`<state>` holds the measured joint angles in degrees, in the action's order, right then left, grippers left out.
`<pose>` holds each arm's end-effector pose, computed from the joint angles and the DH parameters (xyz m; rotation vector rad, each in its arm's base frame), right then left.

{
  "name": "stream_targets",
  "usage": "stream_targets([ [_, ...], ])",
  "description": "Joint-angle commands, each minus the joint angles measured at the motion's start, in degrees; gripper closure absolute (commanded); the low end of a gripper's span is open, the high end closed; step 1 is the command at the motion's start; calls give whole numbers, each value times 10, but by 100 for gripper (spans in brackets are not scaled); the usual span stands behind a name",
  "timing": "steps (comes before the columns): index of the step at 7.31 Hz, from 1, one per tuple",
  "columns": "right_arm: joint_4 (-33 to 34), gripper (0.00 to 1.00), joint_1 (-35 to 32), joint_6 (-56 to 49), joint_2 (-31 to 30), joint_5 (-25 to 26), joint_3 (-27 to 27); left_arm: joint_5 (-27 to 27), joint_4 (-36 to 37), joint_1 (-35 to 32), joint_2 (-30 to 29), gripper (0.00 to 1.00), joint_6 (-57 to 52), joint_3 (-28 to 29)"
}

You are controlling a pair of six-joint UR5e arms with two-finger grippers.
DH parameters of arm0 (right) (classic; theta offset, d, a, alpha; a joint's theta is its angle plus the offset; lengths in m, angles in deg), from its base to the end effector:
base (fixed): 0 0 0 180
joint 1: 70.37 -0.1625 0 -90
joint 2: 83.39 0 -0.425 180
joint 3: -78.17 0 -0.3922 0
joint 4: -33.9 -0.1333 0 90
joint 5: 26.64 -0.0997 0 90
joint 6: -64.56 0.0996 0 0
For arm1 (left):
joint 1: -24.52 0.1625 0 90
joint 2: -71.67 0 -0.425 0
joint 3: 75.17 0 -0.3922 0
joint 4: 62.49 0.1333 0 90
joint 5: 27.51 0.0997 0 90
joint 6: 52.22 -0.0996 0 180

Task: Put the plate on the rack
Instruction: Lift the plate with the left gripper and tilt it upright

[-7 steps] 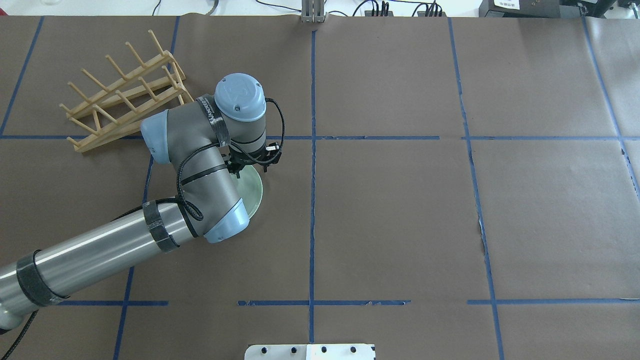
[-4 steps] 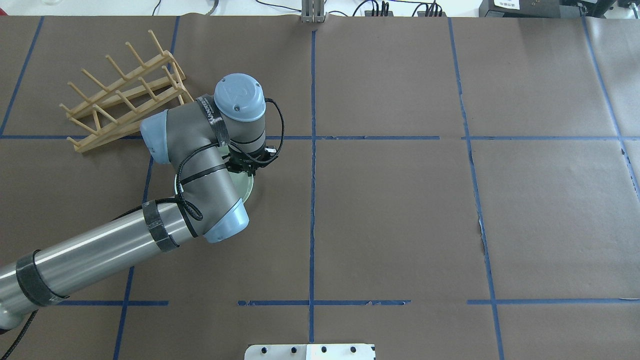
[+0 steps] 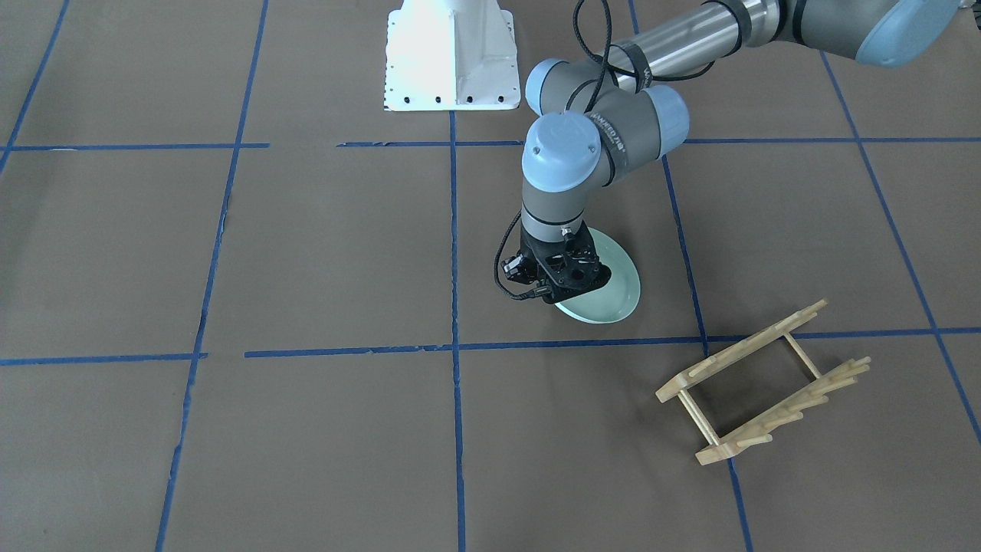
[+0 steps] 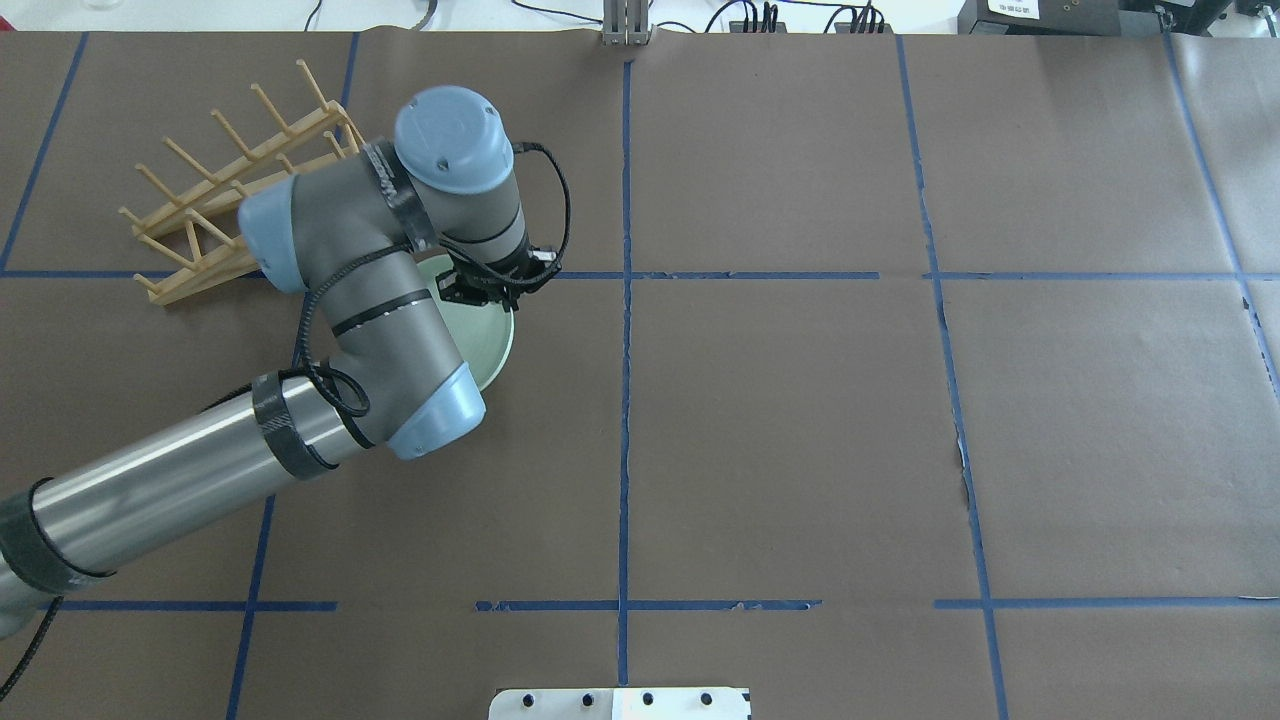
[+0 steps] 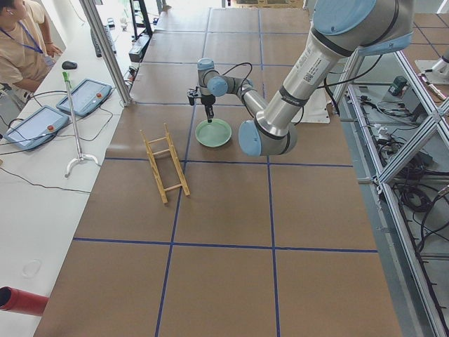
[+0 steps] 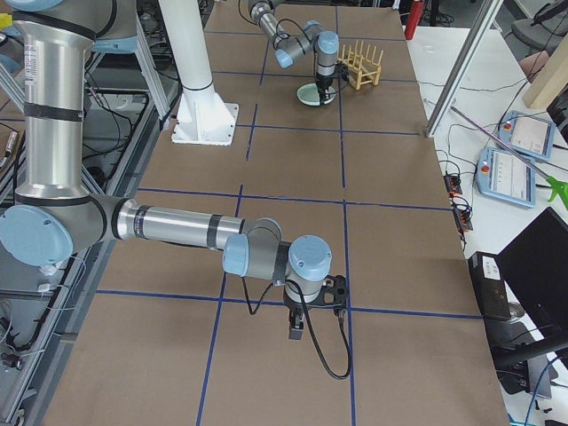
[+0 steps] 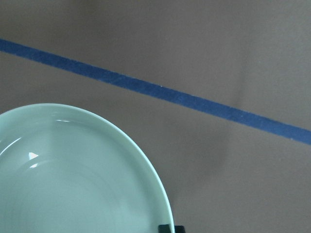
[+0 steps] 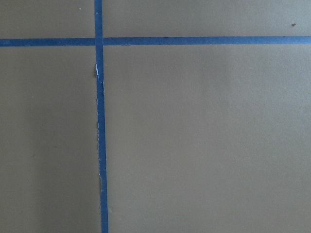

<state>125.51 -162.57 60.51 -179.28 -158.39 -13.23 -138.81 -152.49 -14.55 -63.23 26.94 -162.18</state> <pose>0.0838 -0.4357 0.7004 -0.0619 -0.7324 0.0080 0.5040 -0.5343 0.2040 -0.0169 0.8084 -0.3298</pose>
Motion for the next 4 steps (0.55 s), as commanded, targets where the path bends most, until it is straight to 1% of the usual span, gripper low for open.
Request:
stream_targets([
  [1,1,0,0,0,0,0,0,-1,-13,-71,6,100,23,-95],
  [2,0,0,0,0,0,0,0,-2,-57,-106,10,100,29,-116],
  [3,1,0,0,0,0,0,0,-10,-126,-144,24,100,49,-119],
  [4,1,0,0,0,0,0,0,-33,-228,-179,61,100,67,-119],
])
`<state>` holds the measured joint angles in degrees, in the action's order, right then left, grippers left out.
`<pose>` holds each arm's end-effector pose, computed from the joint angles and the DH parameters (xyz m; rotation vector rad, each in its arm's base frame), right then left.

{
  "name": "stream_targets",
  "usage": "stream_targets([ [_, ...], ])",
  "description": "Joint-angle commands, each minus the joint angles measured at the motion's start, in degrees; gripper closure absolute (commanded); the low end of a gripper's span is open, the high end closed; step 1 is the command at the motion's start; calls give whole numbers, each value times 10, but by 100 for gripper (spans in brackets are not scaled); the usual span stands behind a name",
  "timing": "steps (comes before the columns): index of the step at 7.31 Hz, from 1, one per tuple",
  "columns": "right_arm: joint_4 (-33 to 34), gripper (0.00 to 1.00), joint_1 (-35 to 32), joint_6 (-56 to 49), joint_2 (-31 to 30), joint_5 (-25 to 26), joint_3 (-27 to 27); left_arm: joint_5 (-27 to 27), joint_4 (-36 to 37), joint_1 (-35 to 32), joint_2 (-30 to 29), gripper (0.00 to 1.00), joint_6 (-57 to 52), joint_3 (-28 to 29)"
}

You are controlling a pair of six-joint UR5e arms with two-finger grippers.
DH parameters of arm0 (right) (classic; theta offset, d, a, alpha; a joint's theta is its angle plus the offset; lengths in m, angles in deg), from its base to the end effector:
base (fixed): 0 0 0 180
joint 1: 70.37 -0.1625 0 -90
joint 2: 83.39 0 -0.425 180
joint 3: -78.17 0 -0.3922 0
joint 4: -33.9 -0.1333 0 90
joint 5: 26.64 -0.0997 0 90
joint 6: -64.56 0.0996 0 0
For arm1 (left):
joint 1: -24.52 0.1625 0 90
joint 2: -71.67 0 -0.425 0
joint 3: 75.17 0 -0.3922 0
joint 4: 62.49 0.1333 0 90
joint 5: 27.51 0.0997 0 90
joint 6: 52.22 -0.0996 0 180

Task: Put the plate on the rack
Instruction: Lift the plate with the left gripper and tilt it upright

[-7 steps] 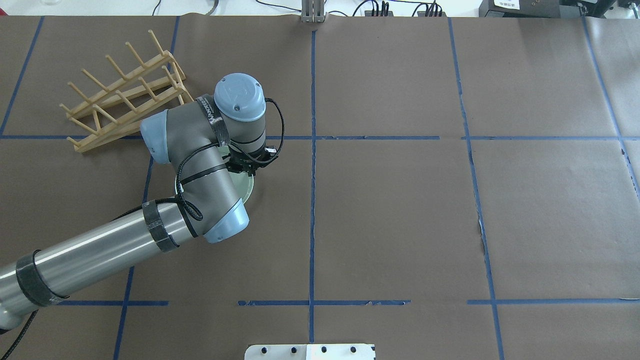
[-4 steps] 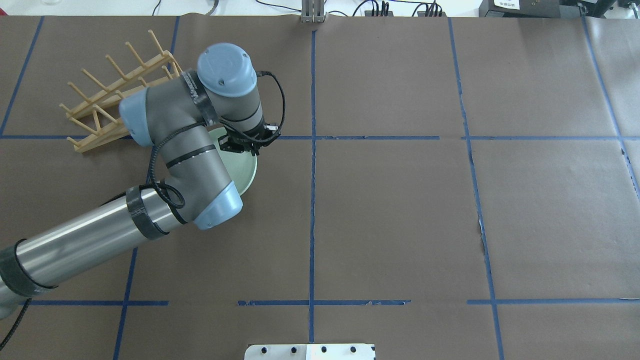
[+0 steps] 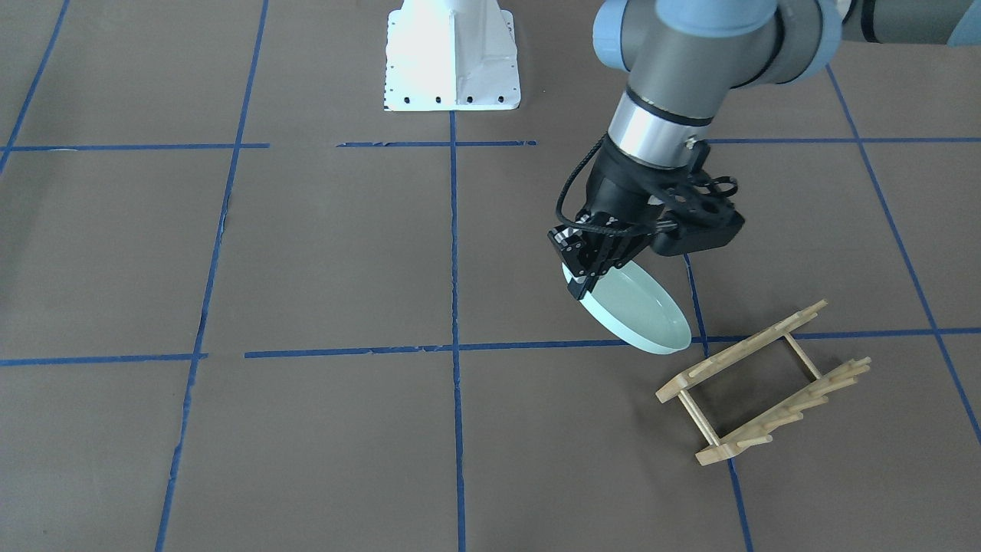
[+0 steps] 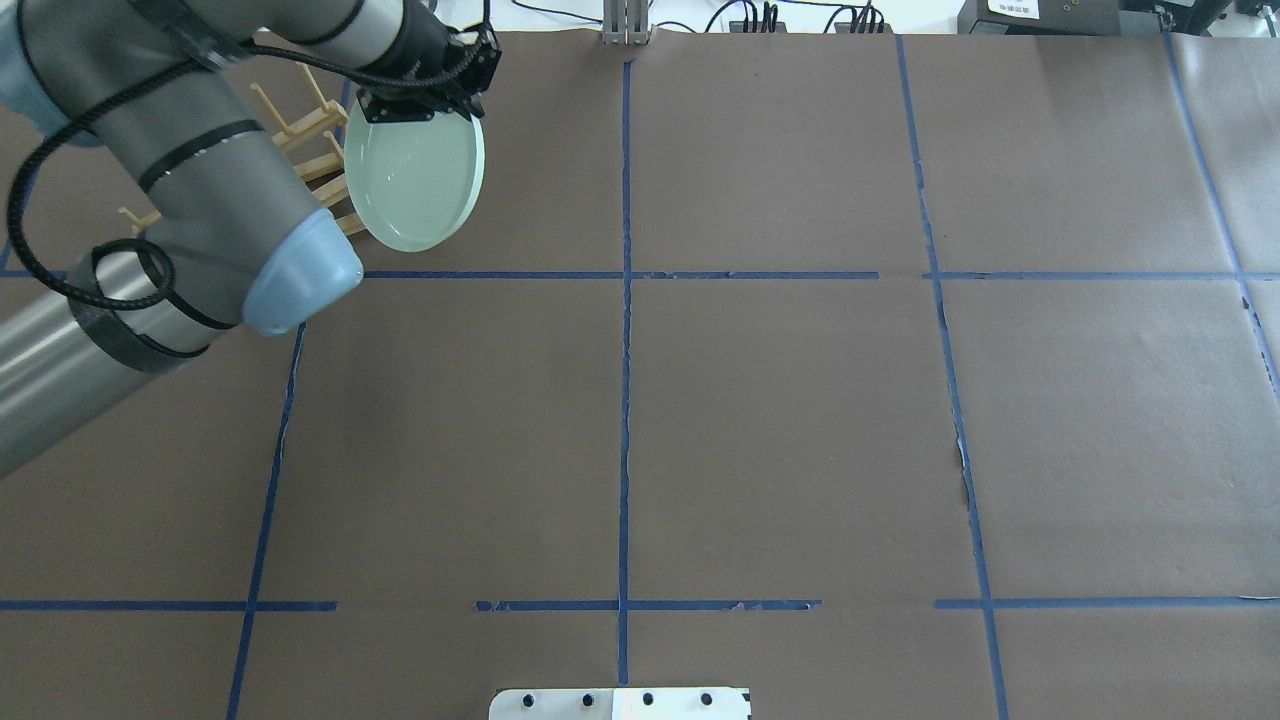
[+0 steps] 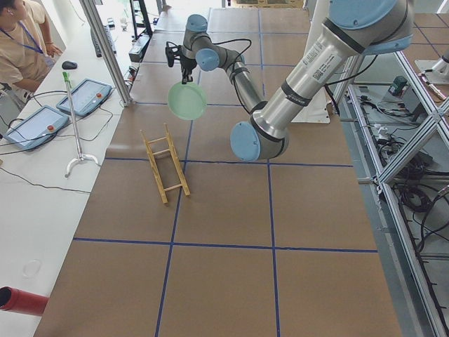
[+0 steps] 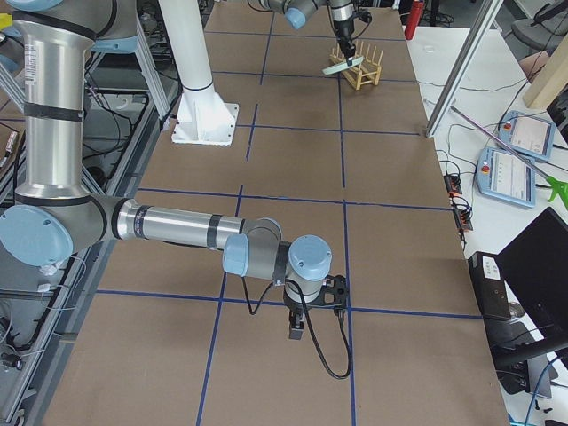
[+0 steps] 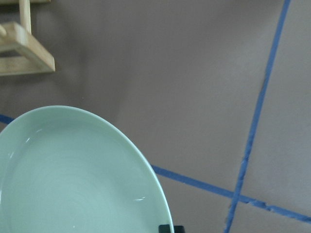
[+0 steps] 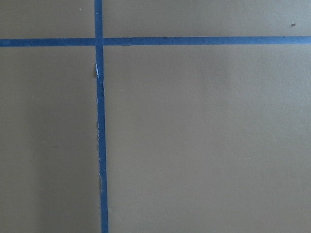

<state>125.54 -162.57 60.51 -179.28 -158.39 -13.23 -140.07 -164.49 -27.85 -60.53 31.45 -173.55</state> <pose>0.0838 -0.4357 0.7005 -0.0624 -0.7324 0.0082 0.3289 -0.5824 0.1282 0.2221 1.1235 -0.5004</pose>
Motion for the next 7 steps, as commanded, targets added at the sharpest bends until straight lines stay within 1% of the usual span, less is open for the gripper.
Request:
stream_targets([
  [1,-1,0,0,0,0,0,0,-33,-221,-78,74,100,59,-6],
  [2,0,0,0,0,0,0,0,-55,-321,-105,116,100,63,-1],
  [3,-1,0,0,0,0,0,0,-73,-377,-133,123,100,59,27],
  [4,0,0,0,0,0,0,0,-121,-420,-162,122,100,28,65],
  [5,0,0,0,0,0,0,0,-150,-454,-180,121,100,-1,104],
  [6,0,0,0,0,0,0,0,-162,-568,-183,120,100,-16,181],
  [7,0,0,0,0,0,0,0,-163,-622,-182,118,100,-15,218],
])
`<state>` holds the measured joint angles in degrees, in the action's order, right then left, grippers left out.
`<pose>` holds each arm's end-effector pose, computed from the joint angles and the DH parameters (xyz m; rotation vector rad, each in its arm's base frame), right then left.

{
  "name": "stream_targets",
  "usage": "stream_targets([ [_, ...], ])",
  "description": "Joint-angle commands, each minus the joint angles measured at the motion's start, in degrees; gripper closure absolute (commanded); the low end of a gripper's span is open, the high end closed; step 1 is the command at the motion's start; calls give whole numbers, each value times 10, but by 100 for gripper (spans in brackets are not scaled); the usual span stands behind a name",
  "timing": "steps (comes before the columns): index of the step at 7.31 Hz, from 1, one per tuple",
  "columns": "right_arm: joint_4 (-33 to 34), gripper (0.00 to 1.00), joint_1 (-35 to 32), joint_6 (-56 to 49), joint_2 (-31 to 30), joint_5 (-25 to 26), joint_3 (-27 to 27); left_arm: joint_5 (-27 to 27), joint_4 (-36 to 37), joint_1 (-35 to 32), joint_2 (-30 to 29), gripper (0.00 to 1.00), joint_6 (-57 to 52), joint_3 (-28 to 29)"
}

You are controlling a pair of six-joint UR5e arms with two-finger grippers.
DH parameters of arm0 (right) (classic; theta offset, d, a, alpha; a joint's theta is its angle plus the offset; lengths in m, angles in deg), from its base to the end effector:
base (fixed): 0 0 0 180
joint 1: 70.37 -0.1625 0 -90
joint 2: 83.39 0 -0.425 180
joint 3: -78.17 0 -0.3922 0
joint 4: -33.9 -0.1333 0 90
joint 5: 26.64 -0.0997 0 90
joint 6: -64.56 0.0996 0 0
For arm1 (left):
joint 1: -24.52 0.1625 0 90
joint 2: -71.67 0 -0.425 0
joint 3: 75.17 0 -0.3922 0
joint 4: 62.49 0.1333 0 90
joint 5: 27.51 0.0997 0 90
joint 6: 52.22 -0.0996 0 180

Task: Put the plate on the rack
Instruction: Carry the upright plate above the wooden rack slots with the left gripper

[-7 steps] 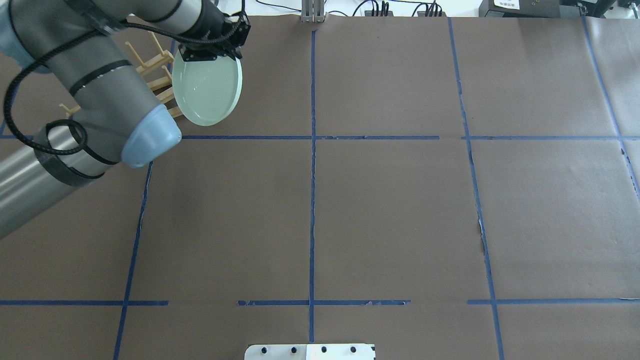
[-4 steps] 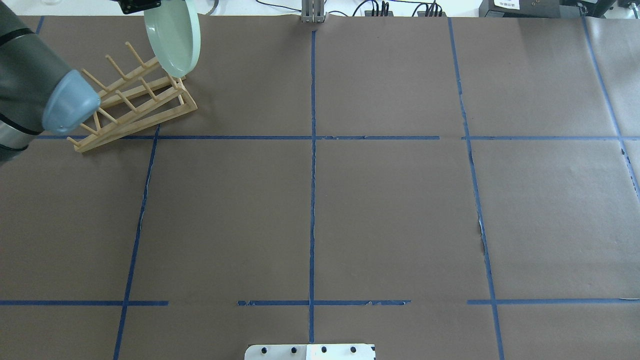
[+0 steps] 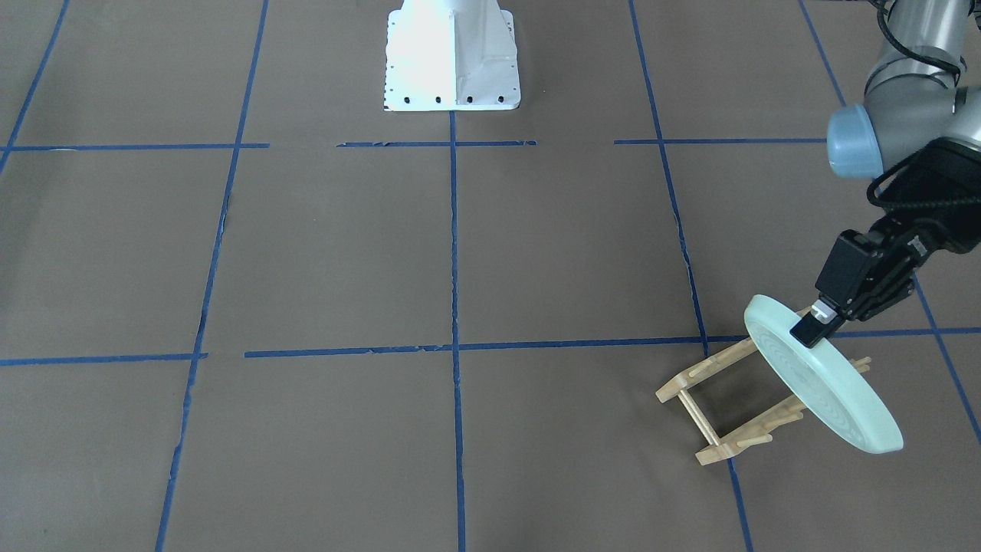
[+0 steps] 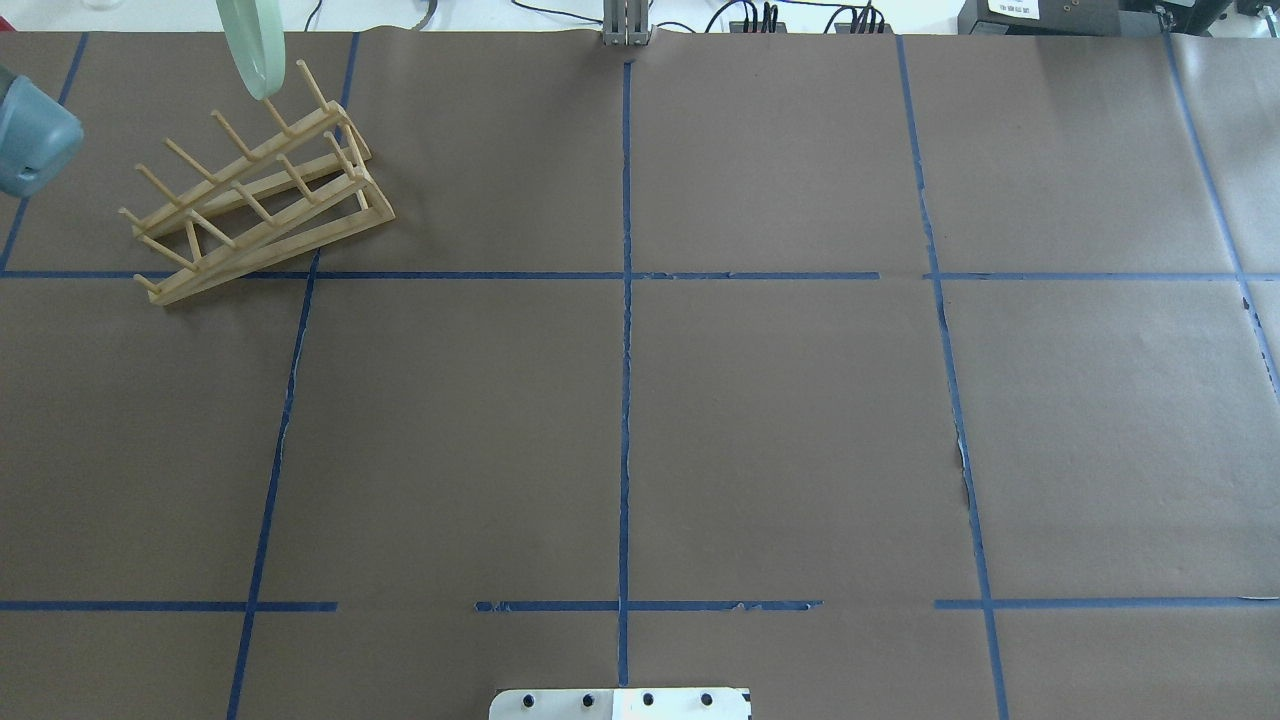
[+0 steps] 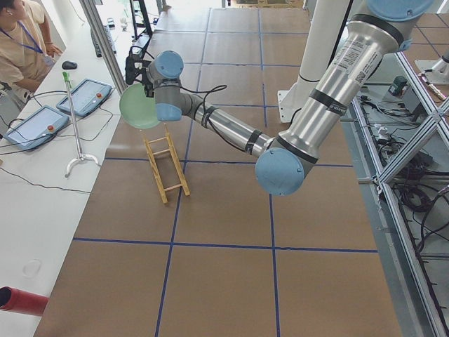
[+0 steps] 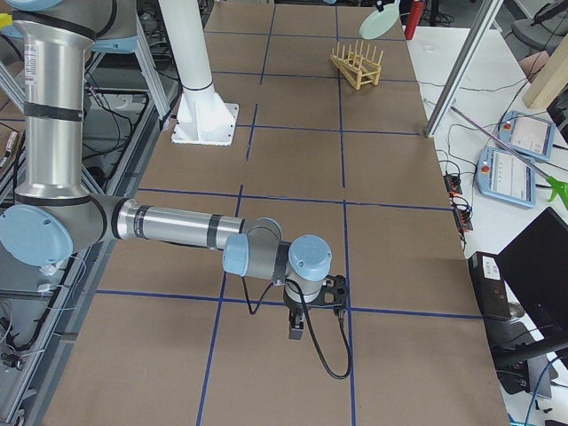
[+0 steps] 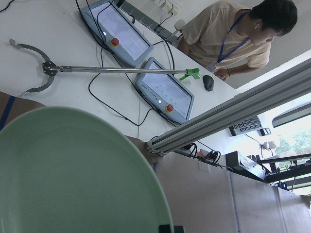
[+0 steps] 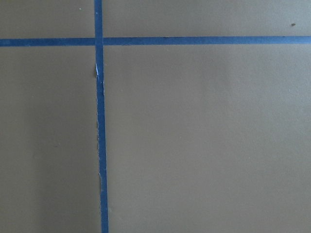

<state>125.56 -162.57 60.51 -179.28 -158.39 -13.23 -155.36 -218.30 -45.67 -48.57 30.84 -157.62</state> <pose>0.0838 -0.4357 0.7005 -0.0627 -0.7324 0.0083 0.1548 -0.6427 0.2808 0.5129 1.4748 -0.3628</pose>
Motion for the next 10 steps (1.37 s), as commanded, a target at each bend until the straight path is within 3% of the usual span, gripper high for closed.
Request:
stream_targets([
  [1,-1,0,0,0,0,0,0,-11,-89,-4,-4,100,-7,59],
  [3,-1,0,0,0,0,0,0,-5,-195,-4,-4,100,65,80],
  [10,0,0,0,0,0,0,0,4,-238,26,1,100,63,116],
])
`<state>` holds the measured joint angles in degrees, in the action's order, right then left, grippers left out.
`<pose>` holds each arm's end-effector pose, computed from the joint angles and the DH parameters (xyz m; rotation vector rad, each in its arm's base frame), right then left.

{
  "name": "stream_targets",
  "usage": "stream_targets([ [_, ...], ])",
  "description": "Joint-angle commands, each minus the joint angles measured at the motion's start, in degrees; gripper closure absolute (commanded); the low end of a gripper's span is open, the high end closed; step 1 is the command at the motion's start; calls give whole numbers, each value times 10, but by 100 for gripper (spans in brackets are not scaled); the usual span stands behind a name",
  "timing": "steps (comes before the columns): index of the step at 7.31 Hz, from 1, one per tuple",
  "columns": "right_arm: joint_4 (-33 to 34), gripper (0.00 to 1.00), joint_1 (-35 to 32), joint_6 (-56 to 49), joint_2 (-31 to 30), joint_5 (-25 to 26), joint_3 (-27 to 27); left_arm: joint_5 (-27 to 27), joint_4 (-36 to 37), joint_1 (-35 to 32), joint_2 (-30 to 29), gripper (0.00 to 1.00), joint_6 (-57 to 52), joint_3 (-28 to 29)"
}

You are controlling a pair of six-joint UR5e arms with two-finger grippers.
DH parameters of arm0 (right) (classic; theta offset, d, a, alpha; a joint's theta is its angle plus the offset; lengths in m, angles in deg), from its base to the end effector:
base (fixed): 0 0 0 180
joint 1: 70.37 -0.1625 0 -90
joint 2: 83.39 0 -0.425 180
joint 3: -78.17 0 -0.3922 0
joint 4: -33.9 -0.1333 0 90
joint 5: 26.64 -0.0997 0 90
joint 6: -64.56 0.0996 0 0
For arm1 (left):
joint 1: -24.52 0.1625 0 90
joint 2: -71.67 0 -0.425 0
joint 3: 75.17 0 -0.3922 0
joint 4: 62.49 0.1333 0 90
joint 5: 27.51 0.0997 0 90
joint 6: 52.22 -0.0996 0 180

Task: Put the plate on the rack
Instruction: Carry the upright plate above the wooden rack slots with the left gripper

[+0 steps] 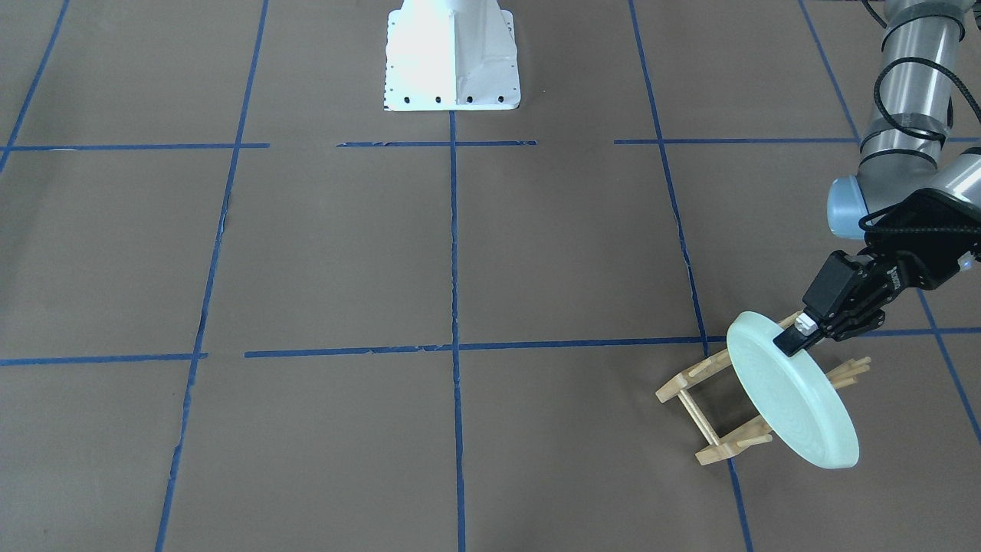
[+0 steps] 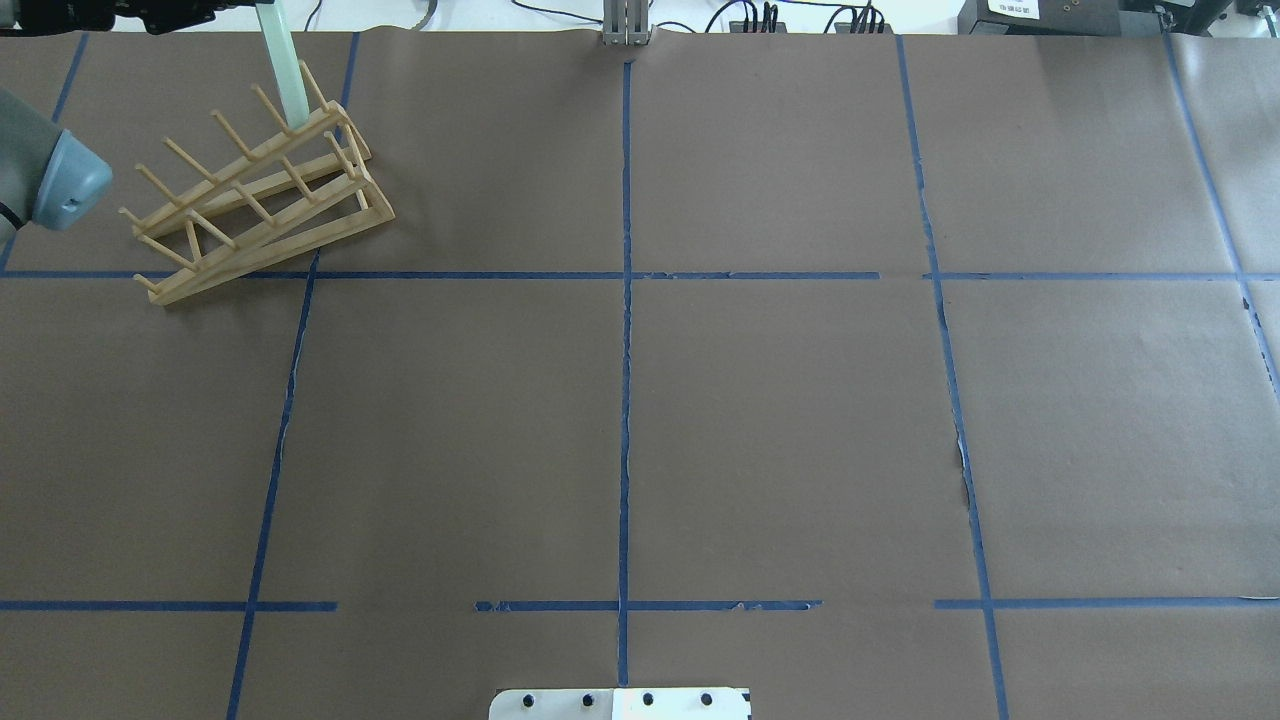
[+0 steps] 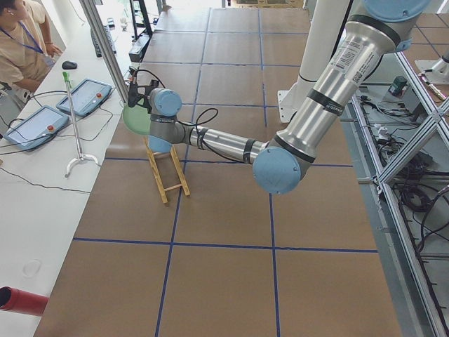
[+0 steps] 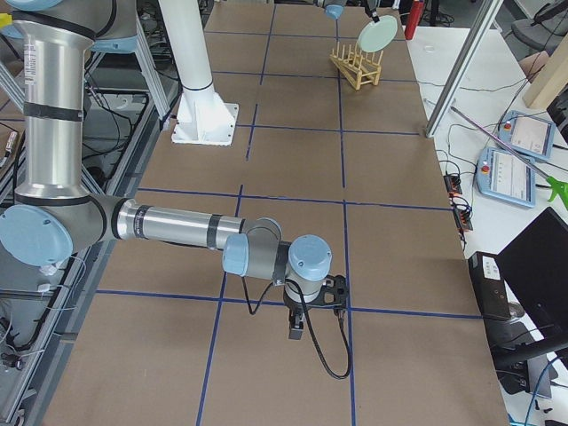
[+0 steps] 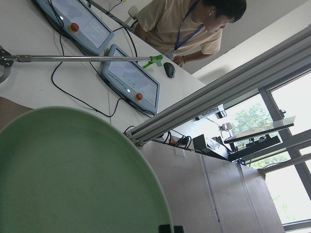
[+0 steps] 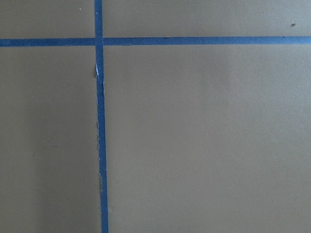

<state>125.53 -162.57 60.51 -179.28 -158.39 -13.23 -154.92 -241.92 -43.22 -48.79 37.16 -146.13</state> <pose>0.0838 -0.4357 0.7005 -0.0622 -0.7324 0.0081 0.1822 -0.6373 0.3384 0.5501 1.6398 -0.2911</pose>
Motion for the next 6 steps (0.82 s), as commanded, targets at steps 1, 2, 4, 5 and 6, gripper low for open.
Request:
stream_targets([
  [1,0,0,0,0,0,0,0,1,-2,5,3,100,0,1],
  [2,0,0,0,0,0,0,0,1,-3,11,4,100,-1,9],
  [4,0,0,0,0,0,0,0,1,-2,16,6,100,-1,16],
  [5,0,0,0,0,0,0,0,1,-3,19,6,100,-1,21],
  [6,0,0,0,0,0,0,0,1,-3,23,6,100,-2,26],
])
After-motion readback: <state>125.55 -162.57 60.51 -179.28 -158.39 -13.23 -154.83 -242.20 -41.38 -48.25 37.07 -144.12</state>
